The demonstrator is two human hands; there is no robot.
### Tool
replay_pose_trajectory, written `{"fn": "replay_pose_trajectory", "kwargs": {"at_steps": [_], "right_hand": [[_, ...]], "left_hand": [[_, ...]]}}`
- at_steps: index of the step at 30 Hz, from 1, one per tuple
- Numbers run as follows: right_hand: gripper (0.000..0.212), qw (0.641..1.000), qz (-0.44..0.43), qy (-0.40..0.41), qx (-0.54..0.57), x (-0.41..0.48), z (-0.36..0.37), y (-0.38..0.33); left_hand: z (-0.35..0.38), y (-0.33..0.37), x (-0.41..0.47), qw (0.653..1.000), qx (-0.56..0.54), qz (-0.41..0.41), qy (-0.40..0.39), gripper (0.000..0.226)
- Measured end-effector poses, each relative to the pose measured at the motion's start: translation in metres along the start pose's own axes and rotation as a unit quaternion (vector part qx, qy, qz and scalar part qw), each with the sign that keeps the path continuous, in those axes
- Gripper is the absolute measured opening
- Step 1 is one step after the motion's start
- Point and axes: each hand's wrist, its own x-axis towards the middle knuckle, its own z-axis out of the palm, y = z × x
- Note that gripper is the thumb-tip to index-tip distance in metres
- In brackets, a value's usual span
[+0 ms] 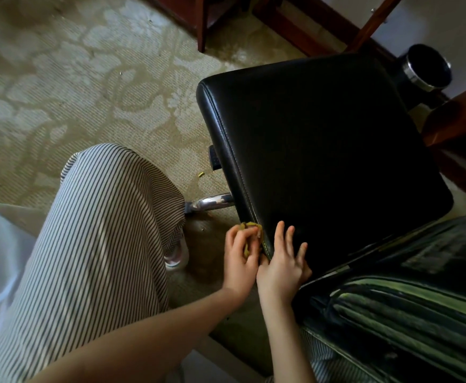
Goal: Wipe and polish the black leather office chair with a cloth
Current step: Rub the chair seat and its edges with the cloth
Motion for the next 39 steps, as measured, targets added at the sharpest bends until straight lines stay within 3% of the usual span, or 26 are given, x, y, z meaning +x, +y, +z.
{"fn": "replay_pose_trajectory", "kwargs": {"at_steps": [4,9,12,20,25,28,31,35,39], "right_hand": [[0.086,1.000,-0.019,0.019,0.006,-0.004,0.001,0.004],[0.091,0.997,-0.054,0.062,-0.011,-0.002,0.001,0.005],[0.091,0.997,-0.057,0.060,-0.007,-0.002,0.000,0.004],[0.092,0.998,-0.052,0.036,-0.008,-0.002,0.003,0.002],[0.086,0.998,-0.048,0.050,-0.001,-0.002,0.006,0.007],[0.080,0.996,-0.048,0.071,0.002,-0.003,0.007,0.010],[0.079,0.998,-0.029,0.050,0.041,-0.010,0.007,0.012],[0.082,0.995,0.023,0.031,0.097,-0.027,0.008,0.007],[0.070,0.975,0.092,-0.026,0.200,-0.044,0.011,0.011]], "left_hand": [[0.001,-0.003,0.012,0.999,0.046,0.005,-0.002,0.023],[-0.007,0.015,0.071,0.994,0.055,0.038,0.085,0.020],[-0.016,0.023,0.100,0.990,0.083,0.067,0.093,0.019],[-0.016,0.008,0.057,0.972,0.197,0.127,-0.002,0.026],[-0.016,-0.003,0.012,0.952,0.228,0.174,-0.106,0.025],[-0.019,0.006,0.005,0.955,0.216,0.150,-0.140,0.025],[-0.023,0.021,0.011,0.965,0.190,0.148,-0.105,0.029],[-0.016,0.055,0.060,0.956,0.173,0.229,-0.059,0.046],[0.001,0.081,0.116,0.970,0.181,0.162,-0.023,0.048]]}}
